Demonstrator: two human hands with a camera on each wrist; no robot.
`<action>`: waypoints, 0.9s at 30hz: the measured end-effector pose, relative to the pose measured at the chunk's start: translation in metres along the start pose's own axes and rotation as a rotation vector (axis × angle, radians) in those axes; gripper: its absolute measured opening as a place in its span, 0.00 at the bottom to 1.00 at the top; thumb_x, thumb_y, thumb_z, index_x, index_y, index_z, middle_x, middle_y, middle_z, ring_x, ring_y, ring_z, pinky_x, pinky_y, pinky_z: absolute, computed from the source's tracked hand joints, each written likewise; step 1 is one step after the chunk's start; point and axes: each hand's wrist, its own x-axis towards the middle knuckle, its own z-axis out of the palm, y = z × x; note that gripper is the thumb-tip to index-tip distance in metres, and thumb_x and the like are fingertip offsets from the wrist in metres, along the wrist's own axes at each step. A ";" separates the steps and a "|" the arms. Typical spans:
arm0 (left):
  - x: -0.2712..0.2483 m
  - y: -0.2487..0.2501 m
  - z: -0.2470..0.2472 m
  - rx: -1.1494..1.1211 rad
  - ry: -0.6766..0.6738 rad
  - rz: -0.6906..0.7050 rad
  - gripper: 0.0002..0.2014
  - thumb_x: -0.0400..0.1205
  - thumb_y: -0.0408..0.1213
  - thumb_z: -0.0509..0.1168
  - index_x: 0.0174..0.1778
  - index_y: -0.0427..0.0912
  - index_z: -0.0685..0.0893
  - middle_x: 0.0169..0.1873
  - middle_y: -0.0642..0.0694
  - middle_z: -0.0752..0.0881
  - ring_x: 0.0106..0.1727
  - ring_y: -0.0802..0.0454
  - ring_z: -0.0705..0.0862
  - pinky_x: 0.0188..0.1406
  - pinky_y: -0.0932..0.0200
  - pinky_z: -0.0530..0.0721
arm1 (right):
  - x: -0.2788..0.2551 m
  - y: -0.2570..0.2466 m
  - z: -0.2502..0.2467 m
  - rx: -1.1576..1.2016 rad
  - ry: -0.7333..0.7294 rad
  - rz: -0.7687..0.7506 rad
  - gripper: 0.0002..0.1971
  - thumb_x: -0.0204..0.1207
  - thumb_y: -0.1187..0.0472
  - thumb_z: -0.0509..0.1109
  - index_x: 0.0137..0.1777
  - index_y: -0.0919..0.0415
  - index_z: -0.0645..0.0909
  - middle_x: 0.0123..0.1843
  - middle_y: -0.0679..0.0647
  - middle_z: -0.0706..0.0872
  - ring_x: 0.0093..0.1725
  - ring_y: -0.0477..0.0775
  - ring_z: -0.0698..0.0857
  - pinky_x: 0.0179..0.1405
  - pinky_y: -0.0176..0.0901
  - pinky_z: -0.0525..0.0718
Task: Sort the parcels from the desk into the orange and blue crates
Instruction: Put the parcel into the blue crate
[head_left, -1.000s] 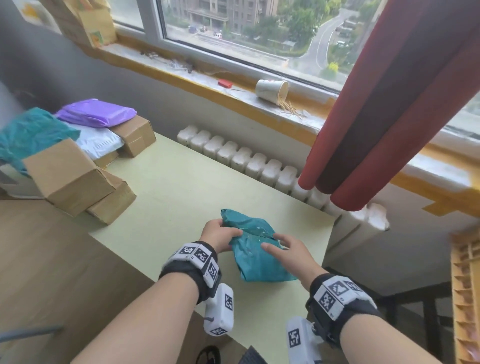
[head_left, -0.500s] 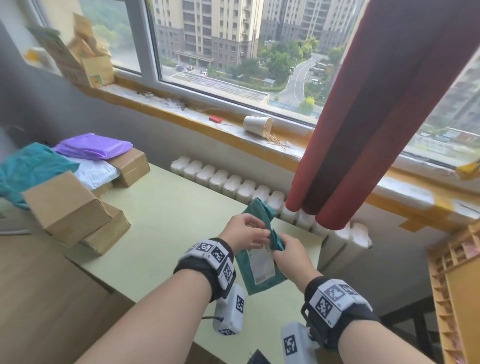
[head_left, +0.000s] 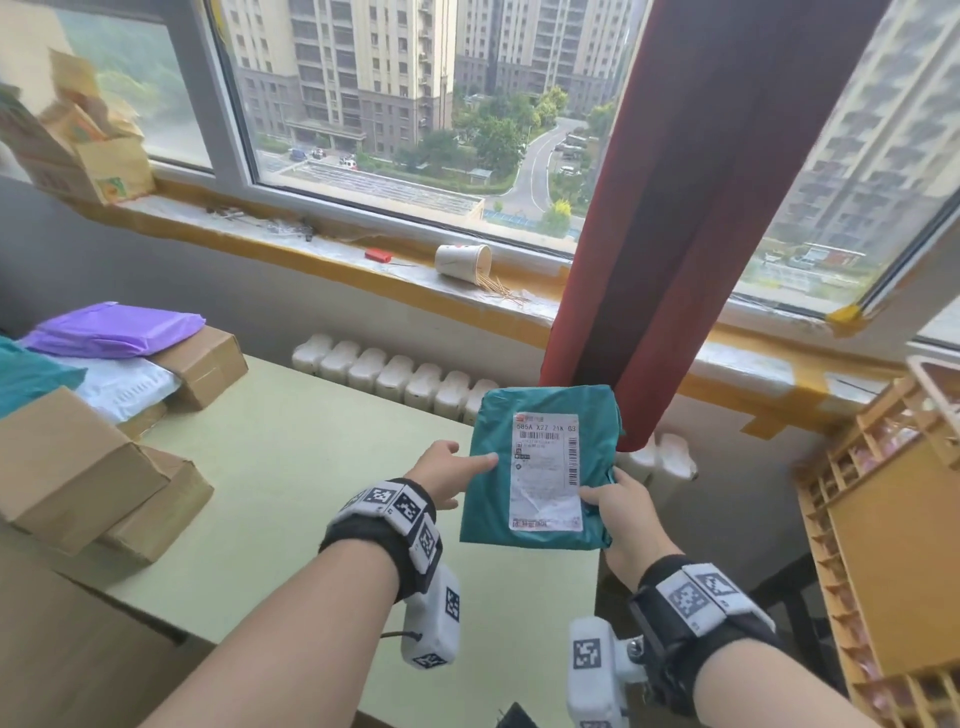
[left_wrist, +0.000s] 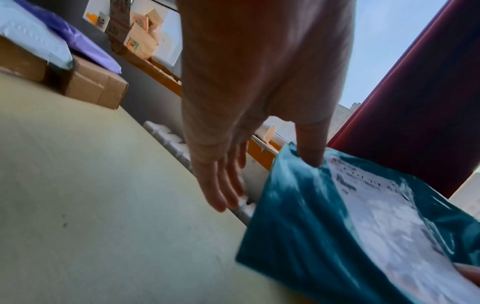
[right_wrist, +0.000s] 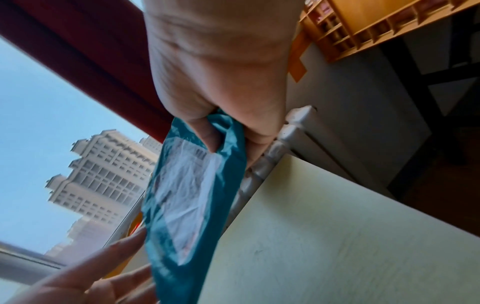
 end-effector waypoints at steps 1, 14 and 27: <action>-0.001 0.001 0.004 -0.044 -0.023 0.017 0.29 0.80 0.41 0.72 0.75 0.37 0.70 0.66 0.40 0.81 0.61 0.46 0.83 0.63 0.48 0.82 | -0.002 0.000 -0.002 0.014 -0.007 -0.006 0.13 0.83 0.77 0.60 0.51 0.59 0.80 0.49 0.58 0.89 0.44 0.61 0.91 0.39 0.52 0.89; -0.008 0.018 0.048 0.018 -0.070 0.225 0.08 0.77 0.28 0.74 0.44 0.44 0.82 0.50 0.43 0.89 0.52 0.45 0.89 0.60 0.47 0.86 | -0.016 0.009 -0.047 -0.126 0.198 -0.133 0.12 0.73 0.69 0.79 0.50 0.55 0.83 0.50 0.51 0.90 0.48 0.57 0.91 0.51 0.60 0.91; -0.030 0.045 0.137 0.081 -0.224 0.364 0.11 0.77 0.29 0.73 0.54 0.40 0.85 0.50 0.44 0.89 0.51 0.47 0.89 0.54 0.50 0.88 | -0.040 -0.001 -0.140 -0.118 0.395 -0.217 0.10 0.76 0.65 0.76 0.46 0.48 0.82 0.49 0.47 0.91 0.50 0.55 0.90 0.53 0.61 0.90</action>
